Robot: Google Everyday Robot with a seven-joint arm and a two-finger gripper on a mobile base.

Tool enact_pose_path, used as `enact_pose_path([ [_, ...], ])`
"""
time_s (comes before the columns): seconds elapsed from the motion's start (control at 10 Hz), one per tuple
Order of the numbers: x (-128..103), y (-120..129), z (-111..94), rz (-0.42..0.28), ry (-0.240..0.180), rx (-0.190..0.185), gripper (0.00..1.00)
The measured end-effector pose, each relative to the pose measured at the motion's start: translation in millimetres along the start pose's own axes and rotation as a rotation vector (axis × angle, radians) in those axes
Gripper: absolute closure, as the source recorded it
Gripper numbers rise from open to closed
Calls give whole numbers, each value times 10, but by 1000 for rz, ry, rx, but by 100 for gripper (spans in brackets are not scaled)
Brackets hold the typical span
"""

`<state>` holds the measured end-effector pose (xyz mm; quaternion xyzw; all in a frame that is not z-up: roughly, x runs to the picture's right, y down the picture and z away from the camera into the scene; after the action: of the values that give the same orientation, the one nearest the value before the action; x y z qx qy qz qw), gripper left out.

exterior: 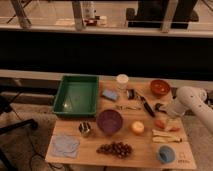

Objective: Place pepper in plastic cup

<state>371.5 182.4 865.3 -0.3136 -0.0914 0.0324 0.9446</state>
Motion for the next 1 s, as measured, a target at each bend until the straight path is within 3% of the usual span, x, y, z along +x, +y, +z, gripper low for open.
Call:
enact_pose_path([
  [0.6, 36, 36, 42, 2, 2, -16, 20],
  [1.0, 23, 28, 17, -14, -5, 8, 20],
])
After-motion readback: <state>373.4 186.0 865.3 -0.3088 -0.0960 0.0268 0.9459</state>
